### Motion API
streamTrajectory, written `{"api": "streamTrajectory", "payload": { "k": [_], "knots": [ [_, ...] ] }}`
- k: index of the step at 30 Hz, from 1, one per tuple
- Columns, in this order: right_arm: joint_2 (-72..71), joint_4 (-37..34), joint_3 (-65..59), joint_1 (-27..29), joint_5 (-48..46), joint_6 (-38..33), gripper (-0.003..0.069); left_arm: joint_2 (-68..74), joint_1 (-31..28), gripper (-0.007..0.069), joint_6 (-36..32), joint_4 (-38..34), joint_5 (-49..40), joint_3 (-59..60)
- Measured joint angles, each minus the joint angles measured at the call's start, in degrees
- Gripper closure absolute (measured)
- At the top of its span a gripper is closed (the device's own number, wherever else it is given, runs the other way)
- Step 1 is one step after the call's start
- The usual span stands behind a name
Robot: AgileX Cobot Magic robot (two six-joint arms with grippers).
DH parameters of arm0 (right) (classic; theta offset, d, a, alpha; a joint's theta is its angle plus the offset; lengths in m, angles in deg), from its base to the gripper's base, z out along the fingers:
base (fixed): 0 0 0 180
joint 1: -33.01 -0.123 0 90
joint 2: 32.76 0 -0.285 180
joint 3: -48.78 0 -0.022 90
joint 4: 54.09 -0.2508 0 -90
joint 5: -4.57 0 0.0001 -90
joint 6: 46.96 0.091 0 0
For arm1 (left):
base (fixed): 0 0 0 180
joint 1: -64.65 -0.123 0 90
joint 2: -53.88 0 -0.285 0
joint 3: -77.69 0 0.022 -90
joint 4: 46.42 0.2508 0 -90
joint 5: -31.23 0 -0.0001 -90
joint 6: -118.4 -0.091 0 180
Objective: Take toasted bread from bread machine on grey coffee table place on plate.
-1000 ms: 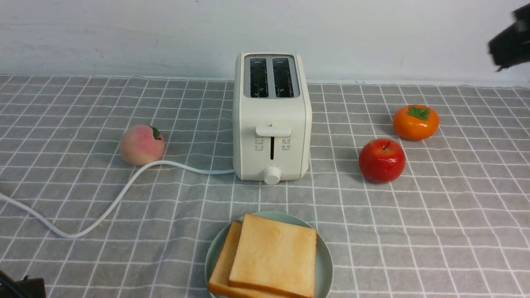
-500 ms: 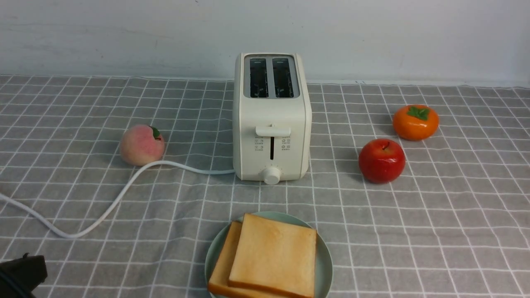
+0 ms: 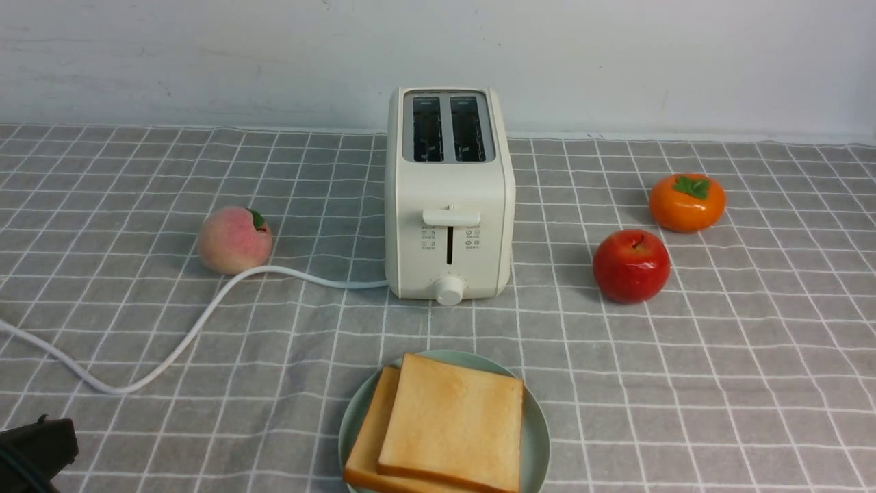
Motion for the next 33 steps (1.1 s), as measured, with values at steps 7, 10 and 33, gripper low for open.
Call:
{"api": "streamTrajectory", "payload": {
  "k": [7, 10, 33],
  "knots": [
    [0.0, 0.0, -0.9, 0.0, -0.4, 0.0, 0.062, 0.0, 0.0, 0.0627, 0.0, 0.0, 0.0, 0.0],
    [0.0, 0.0, -0.9, 0.0, -0.4, 0.0, 0.0616, 0.0, 0.0, 0.0624, 0.0, 0.0, 0.0, 0.0],
    [0.0, 0.0, -0.9, 0.0, -0.4, 0.0, 0.0591, -15.1, -9.7, 0.0606, -2.6, 1.2, 11.7, 17.6]
  ]
}}
